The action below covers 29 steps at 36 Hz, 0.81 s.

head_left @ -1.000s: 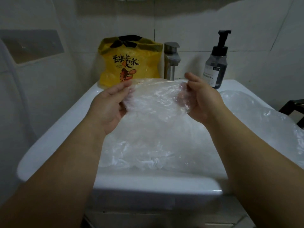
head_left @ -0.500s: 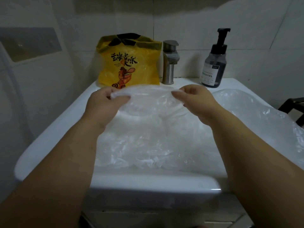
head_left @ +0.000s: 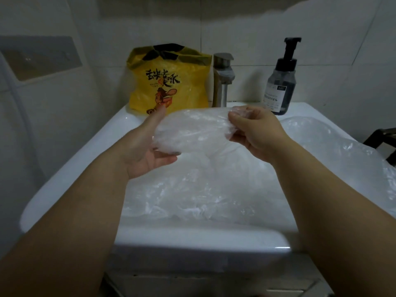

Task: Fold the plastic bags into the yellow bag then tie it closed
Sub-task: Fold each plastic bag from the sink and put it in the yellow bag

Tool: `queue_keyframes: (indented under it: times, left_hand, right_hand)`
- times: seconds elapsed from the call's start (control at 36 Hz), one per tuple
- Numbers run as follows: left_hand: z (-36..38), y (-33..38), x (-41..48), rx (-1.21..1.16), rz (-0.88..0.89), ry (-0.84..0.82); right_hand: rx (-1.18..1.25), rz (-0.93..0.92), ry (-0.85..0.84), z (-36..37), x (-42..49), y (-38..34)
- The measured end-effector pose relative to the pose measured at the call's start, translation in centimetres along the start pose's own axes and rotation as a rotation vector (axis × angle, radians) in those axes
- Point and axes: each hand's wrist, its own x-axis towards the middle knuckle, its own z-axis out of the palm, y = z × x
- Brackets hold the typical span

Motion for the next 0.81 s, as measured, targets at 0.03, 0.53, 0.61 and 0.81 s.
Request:
queue_keyframes:
  times: [0.03,0.53,0.61,0.81]
  left_hand:
    - [0.2,-0.1,-0.2,0.01,0.01,-0.006]
    - [-1.7,0.7,1.2,-0.583,0.166,0.13]
    - [-1.0,0.4,0.9,-0.487,0.2,-0.121]
    - [2.7,-1.5,0.3,-0.111,0.101,-0.178]
  right_hand:
    - [-0.001,0.007,-0.012,0.1,0.0,0.1]
    - [-0.12,0.293,-0.434,0.3,-0.7,0.0]
    - [-0.14,0.258,-0.425,1.5,-1.0,0.4]
    - [-0.279,0.119,-0.335,3.9,-1.7,1.6]
